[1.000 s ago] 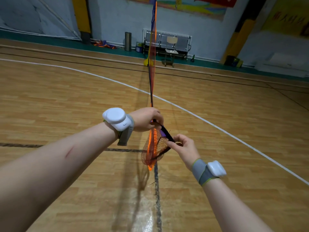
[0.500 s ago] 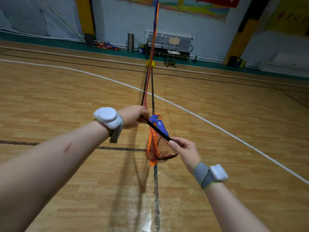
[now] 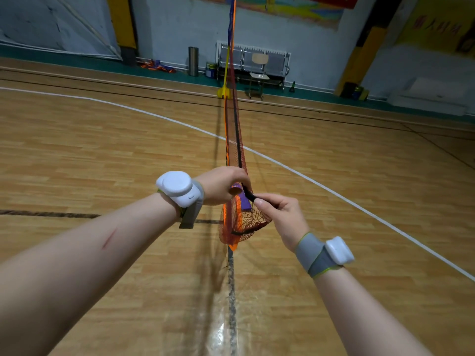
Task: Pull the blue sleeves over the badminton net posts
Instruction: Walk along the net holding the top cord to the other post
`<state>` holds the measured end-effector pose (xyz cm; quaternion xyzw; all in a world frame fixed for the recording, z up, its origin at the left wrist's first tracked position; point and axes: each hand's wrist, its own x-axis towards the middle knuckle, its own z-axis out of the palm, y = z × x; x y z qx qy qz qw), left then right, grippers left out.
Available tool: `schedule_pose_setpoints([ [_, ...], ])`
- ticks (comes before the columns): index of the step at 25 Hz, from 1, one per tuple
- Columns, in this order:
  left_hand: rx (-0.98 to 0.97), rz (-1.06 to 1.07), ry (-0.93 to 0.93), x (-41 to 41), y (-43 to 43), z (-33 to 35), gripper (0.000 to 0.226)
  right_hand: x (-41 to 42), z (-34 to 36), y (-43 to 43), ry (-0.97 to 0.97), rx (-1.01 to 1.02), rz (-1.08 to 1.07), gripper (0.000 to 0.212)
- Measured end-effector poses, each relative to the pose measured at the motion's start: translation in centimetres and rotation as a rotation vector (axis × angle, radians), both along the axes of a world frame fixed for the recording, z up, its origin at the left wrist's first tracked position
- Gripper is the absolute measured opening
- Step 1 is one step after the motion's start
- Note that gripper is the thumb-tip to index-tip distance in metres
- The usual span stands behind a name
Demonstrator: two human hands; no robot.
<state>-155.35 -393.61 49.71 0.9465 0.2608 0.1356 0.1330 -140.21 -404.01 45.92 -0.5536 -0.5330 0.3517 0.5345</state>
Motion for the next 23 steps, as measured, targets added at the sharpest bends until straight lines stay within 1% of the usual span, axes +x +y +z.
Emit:
schedule_pose_setpoints([
  [2, -0.013, 0.013, 0.049, -0.4, -0.4, 0.2, 0.023, 0.0, -0.1, -0.3, -0.018, -0.012, -0.003, 0.018],
  [5, 0.044, 0.013, 0.162, -1.3, -0.5, 0.9, 0.02, -0.2, -0.4, -0.3, -0.093, -0.009, -0.064, 0.008],
  [6, 0.056, 0.018, 0.173, -1.8, -0.4, 1.2, 0.019, -0.3, -0.5, -0.2, -0.121, -0.011, -0.087, 0.008],
  [8, 0.061, 0.03, 0.154, -2.6, -0.2, 1.8, 0.017, -0.6, -1.0, 0.1, -0.151, -0.028, -0.113, 0.016],
  [11, 0.065, 0.039, 0.104, -4.1, -0.2, 2.8, 0.014, -1.9, -2.1, 0.4, -0.1, -0.112, -0.095, 0.022],
  [14, 0.062, 0.075, 0.1, -6.5, 0.0, 3.5, 0.016, -3.7, -3.3, 0.3, -0.047, -0.176, -0.082, 0.02],
  [19, 0.059, 0.11, 0.111, -9.0, 0.1, 3.9, 0.015, -4.4, -4.4, -0.8, -0.115, -0.224, -0.12, 0.019],
  [23, 0.055, 0.142, 0.147, -11.1, 0.3, 3.1, 0.015, -5.7, -3.6, -2.7, -0.049, -0.203, -0.126, 0.011],
])
